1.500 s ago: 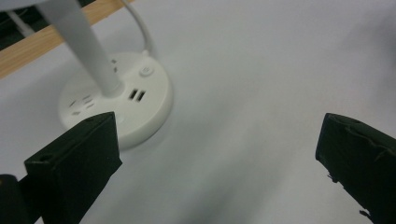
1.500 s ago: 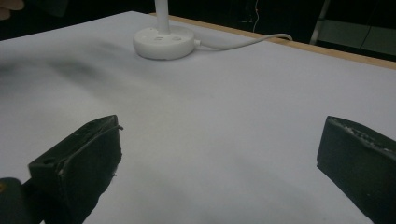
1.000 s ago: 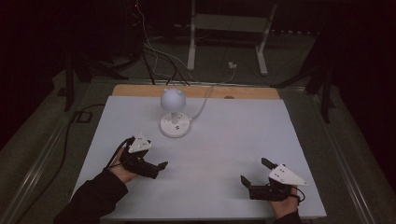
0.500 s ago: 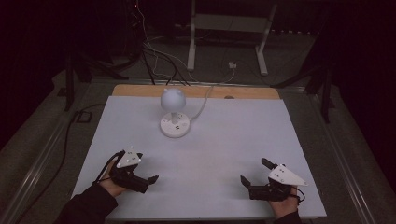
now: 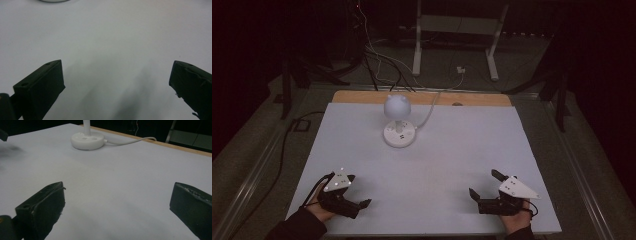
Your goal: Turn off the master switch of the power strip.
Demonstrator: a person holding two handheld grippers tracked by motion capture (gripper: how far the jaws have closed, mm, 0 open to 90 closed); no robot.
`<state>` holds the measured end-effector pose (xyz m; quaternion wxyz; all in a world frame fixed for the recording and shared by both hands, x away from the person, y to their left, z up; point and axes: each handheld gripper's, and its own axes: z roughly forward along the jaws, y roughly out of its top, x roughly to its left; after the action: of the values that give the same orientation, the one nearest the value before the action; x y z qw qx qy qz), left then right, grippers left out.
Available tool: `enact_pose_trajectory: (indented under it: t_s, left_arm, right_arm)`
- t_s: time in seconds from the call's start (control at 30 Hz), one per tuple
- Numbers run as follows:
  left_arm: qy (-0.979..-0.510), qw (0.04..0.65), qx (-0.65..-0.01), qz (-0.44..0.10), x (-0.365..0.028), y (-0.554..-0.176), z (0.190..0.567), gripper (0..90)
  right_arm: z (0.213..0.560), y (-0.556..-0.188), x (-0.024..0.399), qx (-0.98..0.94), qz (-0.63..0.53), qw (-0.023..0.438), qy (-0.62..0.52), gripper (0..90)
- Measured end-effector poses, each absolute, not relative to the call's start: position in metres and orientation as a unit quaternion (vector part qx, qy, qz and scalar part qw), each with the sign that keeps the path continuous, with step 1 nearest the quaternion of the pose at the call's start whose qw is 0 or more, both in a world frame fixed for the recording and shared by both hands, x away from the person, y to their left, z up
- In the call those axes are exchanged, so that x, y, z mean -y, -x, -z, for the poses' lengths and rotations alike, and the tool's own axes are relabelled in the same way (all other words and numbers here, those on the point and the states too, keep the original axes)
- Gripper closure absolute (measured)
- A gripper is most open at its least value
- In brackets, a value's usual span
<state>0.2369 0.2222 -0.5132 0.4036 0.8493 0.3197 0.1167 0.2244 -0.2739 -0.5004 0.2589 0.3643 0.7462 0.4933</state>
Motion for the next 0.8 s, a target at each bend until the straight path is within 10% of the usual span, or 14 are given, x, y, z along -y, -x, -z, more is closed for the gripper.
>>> enact_pose_trajectory:
  t_s: [0.8]
  left_arm:
    - [-0.826, 0.456, -0.315, -0.105, -0.2301, -0.2360, 0.5177, 0.4]
  right_arm:
    - [0.4995, -0.2241, 0.2740, -0.748, -0.492, 0.260, -0.361, 0.0]
